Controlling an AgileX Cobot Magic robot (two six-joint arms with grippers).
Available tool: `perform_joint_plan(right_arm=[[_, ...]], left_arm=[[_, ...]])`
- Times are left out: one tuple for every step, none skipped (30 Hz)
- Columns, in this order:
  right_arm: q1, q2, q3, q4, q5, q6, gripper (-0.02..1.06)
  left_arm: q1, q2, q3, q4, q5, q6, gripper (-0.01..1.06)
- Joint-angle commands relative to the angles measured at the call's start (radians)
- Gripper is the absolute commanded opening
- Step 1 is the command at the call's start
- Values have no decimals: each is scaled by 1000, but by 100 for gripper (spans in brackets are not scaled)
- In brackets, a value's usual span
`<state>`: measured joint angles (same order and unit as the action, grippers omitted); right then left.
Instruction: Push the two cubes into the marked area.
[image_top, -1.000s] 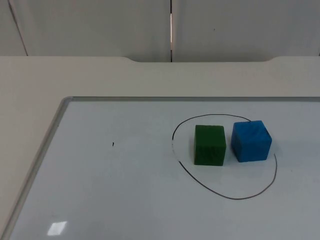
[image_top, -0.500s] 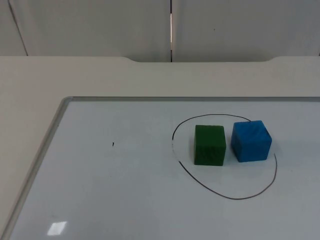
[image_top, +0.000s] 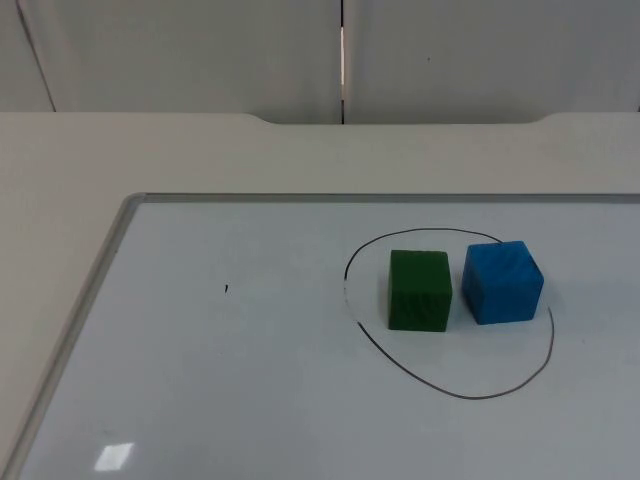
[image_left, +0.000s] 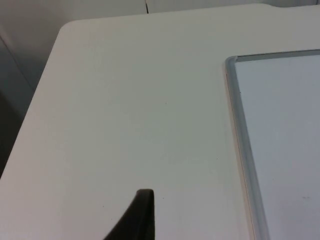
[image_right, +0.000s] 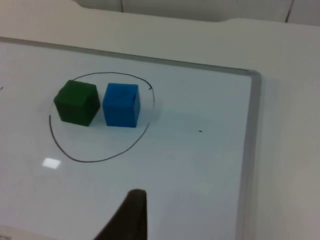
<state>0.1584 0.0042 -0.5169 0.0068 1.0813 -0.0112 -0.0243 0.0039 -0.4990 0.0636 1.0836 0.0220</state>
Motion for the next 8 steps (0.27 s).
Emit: perform_joint_plan(right_arm=[[-35, -4, 3, -1, -2, -4, 105], [-53, -4, 3, -1, -2, -4, 105], [-67, -4, 3, -1, -2, -4, 105], [-67, -4, 3, -1, -2, -4, 105], [-83, -4, 3, -1, -2, -4, 105], [-100, -4, 3, -1, -2, -4, 105], [-113, -4, 3, -1, -2, -4, 105], [-113, -4, 3, -1, -2, -4, 105]], left_arm=[[4, -4, 3, 4, -12, -4, 105], [4, -4, 3, 4, -12, -4, 105], [4, -4, 3, 4, -12, -4, 105], [4, -4, 3, 4, -12, -4, 105], [4, -4, 3, 4, -12, -4, 105], [4, -4, 3, 4, -12, -4, 105], [4, -4, 3, 4, -12, -4, 105], [4, -4, 3, 4, -12, -4, 105]])
